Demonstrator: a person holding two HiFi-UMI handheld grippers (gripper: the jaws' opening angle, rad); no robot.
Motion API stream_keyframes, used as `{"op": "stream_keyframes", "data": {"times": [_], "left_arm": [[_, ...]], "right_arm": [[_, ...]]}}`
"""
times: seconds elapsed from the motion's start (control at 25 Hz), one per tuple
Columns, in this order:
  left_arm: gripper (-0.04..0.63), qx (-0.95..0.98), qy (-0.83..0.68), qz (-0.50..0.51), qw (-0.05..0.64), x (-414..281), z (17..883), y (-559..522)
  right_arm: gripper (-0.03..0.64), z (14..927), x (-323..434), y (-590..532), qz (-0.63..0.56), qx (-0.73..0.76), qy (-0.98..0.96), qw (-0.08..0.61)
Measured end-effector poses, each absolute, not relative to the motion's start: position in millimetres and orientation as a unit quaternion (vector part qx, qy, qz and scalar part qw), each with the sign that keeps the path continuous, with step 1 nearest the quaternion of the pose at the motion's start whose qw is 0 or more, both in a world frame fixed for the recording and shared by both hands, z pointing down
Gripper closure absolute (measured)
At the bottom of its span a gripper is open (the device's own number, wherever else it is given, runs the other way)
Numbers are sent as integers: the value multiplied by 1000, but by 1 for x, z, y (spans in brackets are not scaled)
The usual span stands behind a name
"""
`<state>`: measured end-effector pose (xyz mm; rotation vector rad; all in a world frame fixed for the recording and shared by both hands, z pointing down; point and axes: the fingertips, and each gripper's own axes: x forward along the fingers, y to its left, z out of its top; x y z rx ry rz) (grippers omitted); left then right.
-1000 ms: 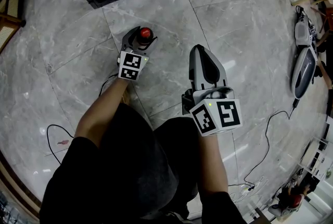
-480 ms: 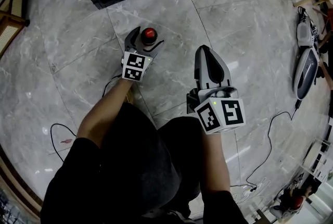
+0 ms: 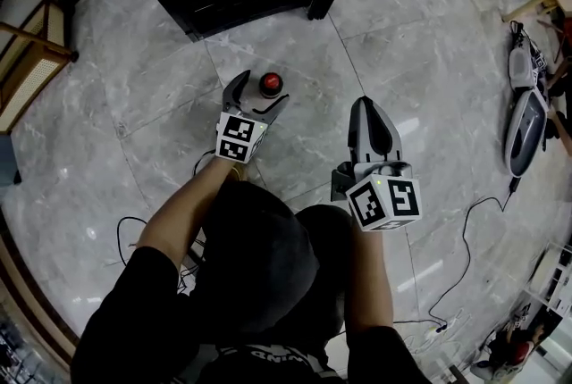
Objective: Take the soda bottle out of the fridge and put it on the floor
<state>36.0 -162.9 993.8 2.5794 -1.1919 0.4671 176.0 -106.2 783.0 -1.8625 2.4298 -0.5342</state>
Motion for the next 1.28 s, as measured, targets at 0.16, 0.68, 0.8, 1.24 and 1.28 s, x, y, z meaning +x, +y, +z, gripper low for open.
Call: {"op": "stream_keyframes", "data": {"times": [0.16, 0.68, 0.8, 1.24, 1.28], "left_arm": [[164, 892, -390, 181, 141, 37, 945, -160], [164, 904, -313, 233, 172, 23, 639, -129], [165, 906, -306, 232, 176, 16, 568, -126], [165, 914, -308, 206, 162, -14, 361, -143], [166, 915, -311, 203, 160, -16, 351, -144]], "right_arm": [[597, 724, 170, -104, -178, -597, 782, 18], [597, 432, 172, -80, -206, -606, 768, 1], [597, 364, 173, -81, -214, -608, 765, 3], [597, 193, 166, -64, -173, -623, 763, -20], [597, 187, 167, -62, -171, -621, 764, -21]]}}
